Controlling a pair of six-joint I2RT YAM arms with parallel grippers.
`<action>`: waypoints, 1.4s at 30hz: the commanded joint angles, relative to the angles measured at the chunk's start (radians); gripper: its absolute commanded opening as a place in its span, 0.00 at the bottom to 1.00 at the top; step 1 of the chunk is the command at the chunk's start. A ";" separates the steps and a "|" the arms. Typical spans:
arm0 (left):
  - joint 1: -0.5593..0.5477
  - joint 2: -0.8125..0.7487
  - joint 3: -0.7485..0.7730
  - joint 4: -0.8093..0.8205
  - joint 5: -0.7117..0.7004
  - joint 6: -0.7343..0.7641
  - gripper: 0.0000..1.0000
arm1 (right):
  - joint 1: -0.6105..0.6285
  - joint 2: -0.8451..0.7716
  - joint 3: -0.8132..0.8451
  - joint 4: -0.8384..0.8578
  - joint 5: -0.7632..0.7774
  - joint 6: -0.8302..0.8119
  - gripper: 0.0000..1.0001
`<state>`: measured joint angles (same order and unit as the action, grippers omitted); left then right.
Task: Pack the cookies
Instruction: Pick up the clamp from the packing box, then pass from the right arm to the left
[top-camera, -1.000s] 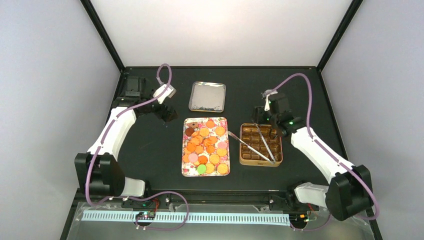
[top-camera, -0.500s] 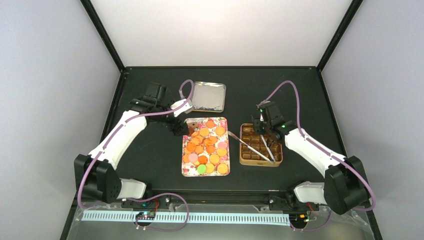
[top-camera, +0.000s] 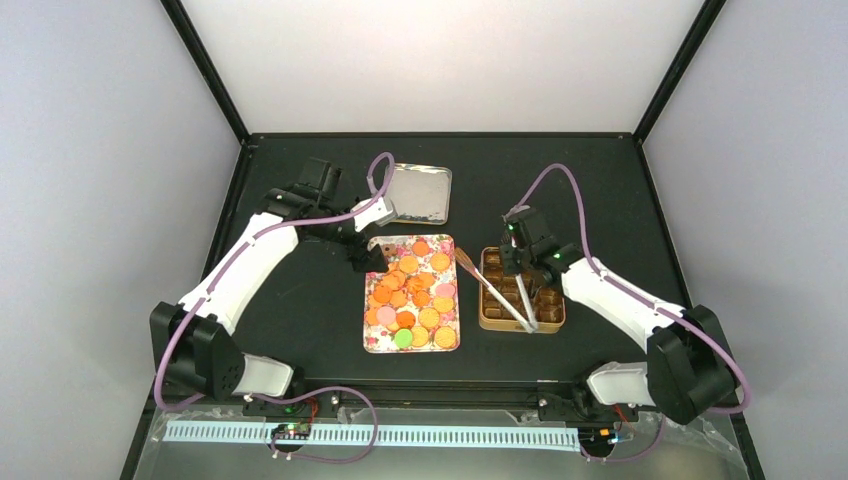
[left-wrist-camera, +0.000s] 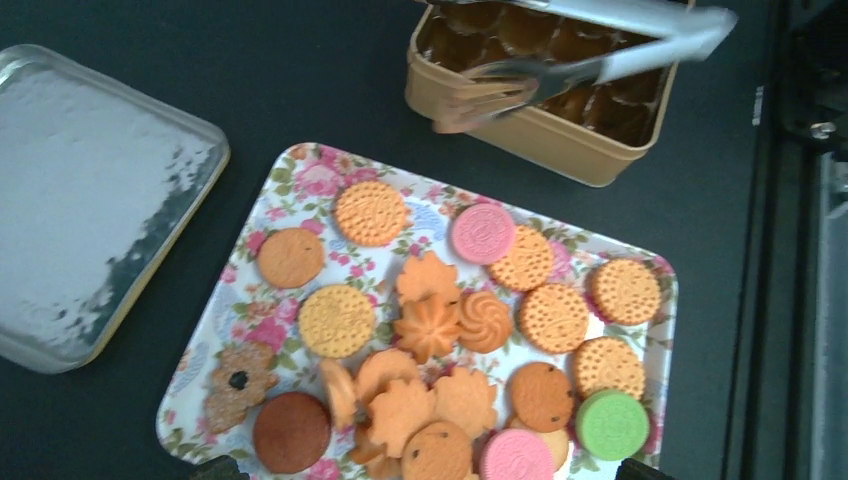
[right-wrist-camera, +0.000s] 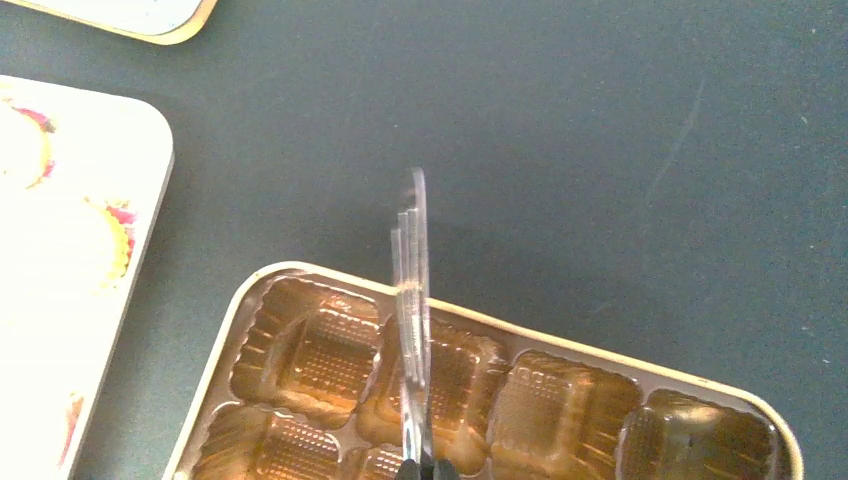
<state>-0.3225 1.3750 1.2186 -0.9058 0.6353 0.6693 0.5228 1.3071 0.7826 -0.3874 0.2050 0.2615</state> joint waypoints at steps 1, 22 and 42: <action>-0.012 -0.006 0.017 -0.079 0.119 0.052 0.99 | 0.039 -0.017 0.005 0.006 0.051 -0.032 0.01; -0.031 0.003 0.264 -0.246 0.286 0.207 0.87 | 0.341 0.043 0.280 0.076 0.092 -0.257 0.01; -0.064 -0.035 0.112 -0.151 0.259 0.263 0.25 | 0.434 0.166 0.497 0.042 0.083 -0.359 0.01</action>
<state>-0.3729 1.3209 1.3369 -1.0805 0.8894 0.9058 0.9421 1.4593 1.2377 -0.3408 0.2790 -0.0841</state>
